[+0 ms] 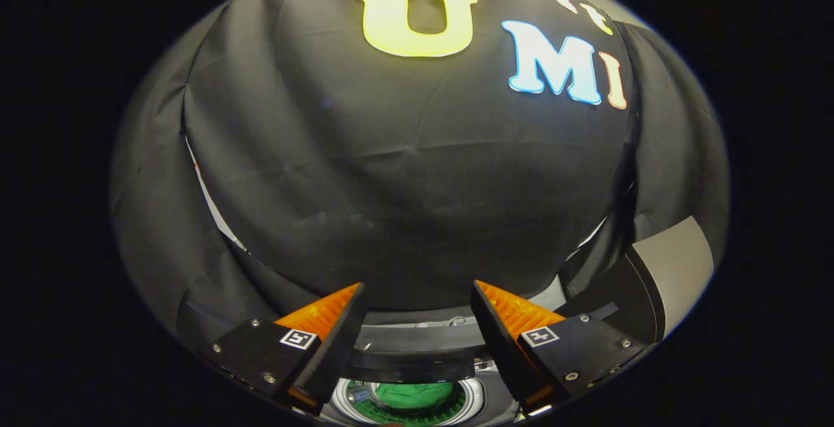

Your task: Put the clothes into the washing machine and then close the washing machine lid.

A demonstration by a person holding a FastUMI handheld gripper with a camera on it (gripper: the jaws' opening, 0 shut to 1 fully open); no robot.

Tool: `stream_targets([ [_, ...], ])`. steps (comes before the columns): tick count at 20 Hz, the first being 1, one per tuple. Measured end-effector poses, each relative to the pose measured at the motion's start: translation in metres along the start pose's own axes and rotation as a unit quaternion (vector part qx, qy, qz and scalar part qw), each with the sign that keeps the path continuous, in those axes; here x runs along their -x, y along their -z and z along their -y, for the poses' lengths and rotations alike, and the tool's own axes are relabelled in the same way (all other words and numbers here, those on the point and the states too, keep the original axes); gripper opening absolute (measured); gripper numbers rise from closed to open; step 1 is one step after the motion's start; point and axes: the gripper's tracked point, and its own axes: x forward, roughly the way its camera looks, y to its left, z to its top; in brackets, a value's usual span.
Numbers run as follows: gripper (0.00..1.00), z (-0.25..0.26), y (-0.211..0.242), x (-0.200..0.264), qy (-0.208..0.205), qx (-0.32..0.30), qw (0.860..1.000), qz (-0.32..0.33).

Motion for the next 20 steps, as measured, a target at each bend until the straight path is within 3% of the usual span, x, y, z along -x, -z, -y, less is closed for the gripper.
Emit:
stream_targets([
  [20, 0.98, 0.0, 0.002, 0.013, -0.006, -0.004, 0.999, 0.048],
])
